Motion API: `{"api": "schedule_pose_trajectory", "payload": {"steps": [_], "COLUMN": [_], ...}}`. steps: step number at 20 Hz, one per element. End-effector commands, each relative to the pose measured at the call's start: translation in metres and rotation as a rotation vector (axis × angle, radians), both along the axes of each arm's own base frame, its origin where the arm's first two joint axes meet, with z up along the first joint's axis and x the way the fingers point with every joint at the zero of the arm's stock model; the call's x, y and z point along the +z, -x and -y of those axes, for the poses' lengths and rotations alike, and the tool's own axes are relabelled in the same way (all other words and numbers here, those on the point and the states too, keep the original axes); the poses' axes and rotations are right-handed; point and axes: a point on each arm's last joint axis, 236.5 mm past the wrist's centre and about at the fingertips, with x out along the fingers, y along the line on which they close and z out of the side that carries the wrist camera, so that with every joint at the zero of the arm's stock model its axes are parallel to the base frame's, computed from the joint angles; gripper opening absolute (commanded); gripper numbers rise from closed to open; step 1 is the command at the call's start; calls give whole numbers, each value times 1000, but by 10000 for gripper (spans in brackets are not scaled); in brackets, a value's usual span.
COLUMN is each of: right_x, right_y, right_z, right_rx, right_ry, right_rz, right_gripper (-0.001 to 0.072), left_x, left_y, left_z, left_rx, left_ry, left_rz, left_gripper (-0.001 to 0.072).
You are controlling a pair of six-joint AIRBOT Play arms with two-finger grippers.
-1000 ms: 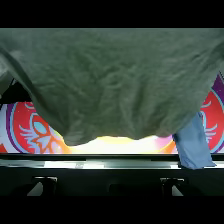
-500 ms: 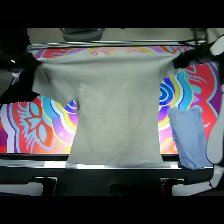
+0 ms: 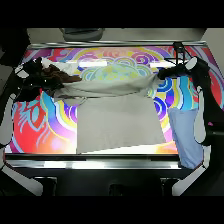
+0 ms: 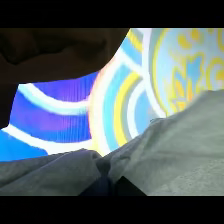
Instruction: Fold the shirts.
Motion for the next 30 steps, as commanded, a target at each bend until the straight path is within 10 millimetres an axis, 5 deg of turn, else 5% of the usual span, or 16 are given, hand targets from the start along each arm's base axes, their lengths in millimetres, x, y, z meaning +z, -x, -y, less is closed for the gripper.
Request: {"api": "schedule_pose_trajectory", "payload": {"steps": [1, 3, 6, 9, 12, 15, 22, 29, 30], "right_x": [37, 57, 53, 8, -41, -87, -121, -133, -135], "right_y": [63, 123, 216, 287, 365, 406, 390, 333, 327], "right_z": [-36, -37, -94, -153, -202, -218, -244, -238, -238], "right_rx": [208, 291, 464, 376, 187, -65, -302, -472, -478], "right_ry": [-91, -89, -159, -237, -527, -626, -664, -685, -679], "right_rz": [-126, -274, -498, -555, -682, -728, -655, -495, -488], "right_gripper": [679, 680, 681, 704, 705, 705, 704, 692, 628], "left_x": [-4, -5, -6, -6, -6, -6, -6, -6, -6], "left_y": [6, 11, 13, 14, 15, 15, 15, 15, 15], "left_z": [9, 11, 11, 12, 12, 12, 12, 12, 12], "left_rx": [-32, -57, -64, -66, -69, -68, -80, -80, -80], "left_ry": [18, 15, 16, 17, 18, 18, 12, 12, 12], "left_rz": [-25, -36, -43, -47, -51, -49, -43, -43, -43], "left_gripper": [25, 24, 25, 25, 25, 25, 25, 25, 25]}}
